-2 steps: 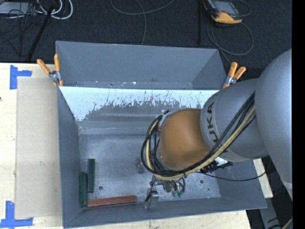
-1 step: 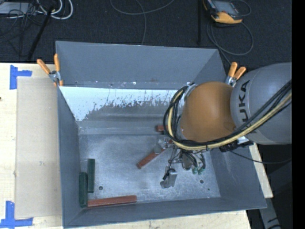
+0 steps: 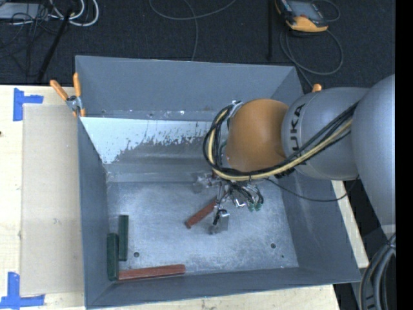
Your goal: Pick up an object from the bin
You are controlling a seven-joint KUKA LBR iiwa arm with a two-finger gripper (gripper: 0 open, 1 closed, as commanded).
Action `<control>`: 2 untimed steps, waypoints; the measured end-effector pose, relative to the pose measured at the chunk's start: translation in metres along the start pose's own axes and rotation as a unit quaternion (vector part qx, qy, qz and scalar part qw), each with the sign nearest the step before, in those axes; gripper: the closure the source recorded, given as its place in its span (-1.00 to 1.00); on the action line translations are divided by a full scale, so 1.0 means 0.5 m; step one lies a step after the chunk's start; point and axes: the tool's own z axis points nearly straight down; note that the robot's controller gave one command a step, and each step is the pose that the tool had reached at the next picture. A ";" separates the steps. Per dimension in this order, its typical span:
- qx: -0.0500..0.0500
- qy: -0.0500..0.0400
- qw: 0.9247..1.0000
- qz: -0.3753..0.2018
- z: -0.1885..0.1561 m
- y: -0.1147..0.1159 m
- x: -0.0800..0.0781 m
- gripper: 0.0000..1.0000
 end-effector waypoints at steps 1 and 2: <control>0.000 -0.001 1.000 0.002 -0.003 -0.001 -0.001 1.00; 0.001 -0.003 0.989 -0.146 -0.117 -0.068 -0.020 1.00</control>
Offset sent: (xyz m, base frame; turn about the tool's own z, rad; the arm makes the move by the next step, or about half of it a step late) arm 0.0000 0.0000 0.0000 0.0000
